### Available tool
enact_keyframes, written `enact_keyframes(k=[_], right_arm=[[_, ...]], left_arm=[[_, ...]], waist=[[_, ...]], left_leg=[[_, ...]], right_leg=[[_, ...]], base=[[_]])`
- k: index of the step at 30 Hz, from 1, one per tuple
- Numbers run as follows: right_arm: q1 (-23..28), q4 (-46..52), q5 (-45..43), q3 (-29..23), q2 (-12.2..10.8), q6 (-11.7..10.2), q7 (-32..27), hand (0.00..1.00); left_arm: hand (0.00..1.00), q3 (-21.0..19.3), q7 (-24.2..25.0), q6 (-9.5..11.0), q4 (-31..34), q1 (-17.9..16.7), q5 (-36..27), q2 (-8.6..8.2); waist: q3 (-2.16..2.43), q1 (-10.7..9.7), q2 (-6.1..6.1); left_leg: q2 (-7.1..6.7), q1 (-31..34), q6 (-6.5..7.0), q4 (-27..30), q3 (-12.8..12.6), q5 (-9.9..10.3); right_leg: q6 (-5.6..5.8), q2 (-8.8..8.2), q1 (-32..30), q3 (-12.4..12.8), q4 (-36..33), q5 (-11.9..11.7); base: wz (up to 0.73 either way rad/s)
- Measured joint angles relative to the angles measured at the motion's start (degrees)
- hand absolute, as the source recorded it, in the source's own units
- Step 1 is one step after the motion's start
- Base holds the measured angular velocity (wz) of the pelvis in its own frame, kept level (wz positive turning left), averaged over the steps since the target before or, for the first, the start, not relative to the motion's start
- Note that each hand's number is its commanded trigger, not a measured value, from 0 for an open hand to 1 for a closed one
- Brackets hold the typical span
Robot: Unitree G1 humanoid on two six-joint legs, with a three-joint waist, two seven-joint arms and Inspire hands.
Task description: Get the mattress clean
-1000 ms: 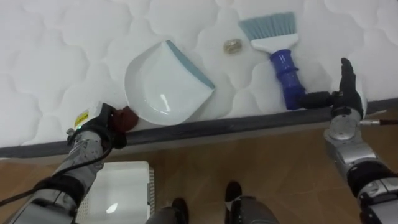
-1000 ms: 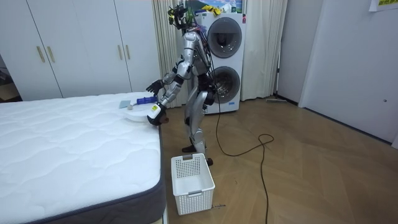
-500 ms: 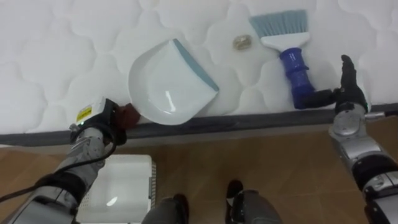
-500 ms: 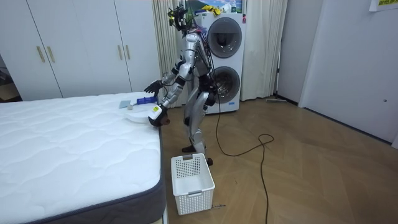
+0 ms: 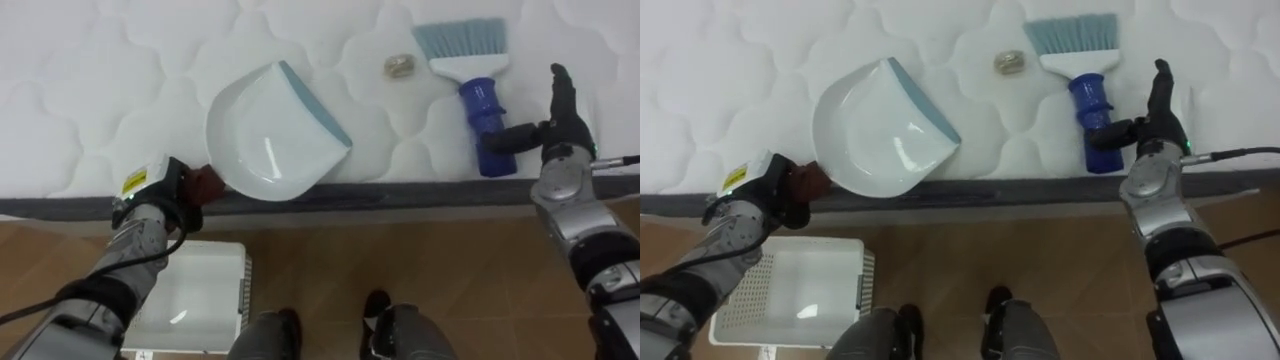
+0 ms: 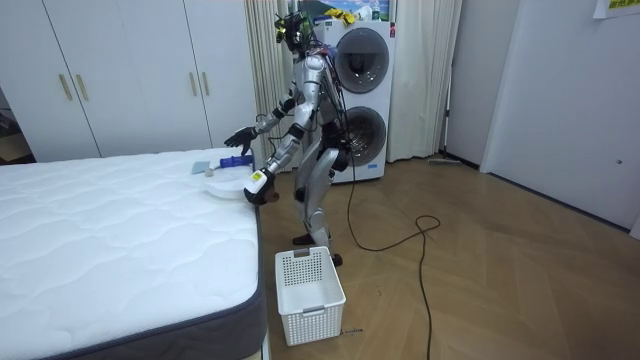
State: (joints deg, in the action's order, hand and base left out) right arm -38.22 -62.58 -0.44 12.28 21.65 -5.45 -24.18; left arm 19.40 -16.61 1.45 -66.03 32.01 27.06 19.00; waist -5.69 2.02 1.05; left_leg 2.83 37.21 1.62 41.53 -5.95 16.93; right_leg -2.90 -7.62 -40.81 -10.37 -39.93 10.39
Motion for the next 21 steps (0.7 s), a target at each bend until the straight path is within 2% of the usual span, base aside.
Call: enact_keyframes(k=[16, 19, 21], right_arm=[[-0.6, -2.3, 0.2, 2.9, 0.0, 0.1, 1.9, 0.0], [-0.5, -4.1, 0.3, 3.3, -0.1, 1.7, 2.1, 0.0], [-0.5, -4.8, 0.3, 3.4, -0.1, 1.9, 2.1, 0.0]], left_arm=[[1.0, 1.4, 1.1, -1.2, 0.8, 0.0, -0.6, -0.21], [1.0, 1.7, 1.1, -1.9, 1.4, 0.0, -0.7, -0.26], [1.0, 2.1, 1.1, -2.3, 1.5, 0.0, -0.7, -0.26]], waist=[[0.05, -0.2, 0.09], [0.05, -0.2, 0.12], [0.05, -0.1, 0.11]], left_leg=[[-0.57, -0.3, -0.02, -0.8, 0.3, -0.2], [-0.63, 0.1, -0.09, -0.8, 0.8, -0.3], [-0.62, 0.1, -0.1, -0.8, 0.7, -0.2]], right_leg=[[0.23, -0.41, 0.3, -0.2, 0.1, 0.2], [0.14, -0.58, 0.2, -0.7, 0.1, 0.3], [0.13, -0.57, 0.2, -0.8, 0.1, 0.4]], base=[[0.02], [0.07], [0.02]])
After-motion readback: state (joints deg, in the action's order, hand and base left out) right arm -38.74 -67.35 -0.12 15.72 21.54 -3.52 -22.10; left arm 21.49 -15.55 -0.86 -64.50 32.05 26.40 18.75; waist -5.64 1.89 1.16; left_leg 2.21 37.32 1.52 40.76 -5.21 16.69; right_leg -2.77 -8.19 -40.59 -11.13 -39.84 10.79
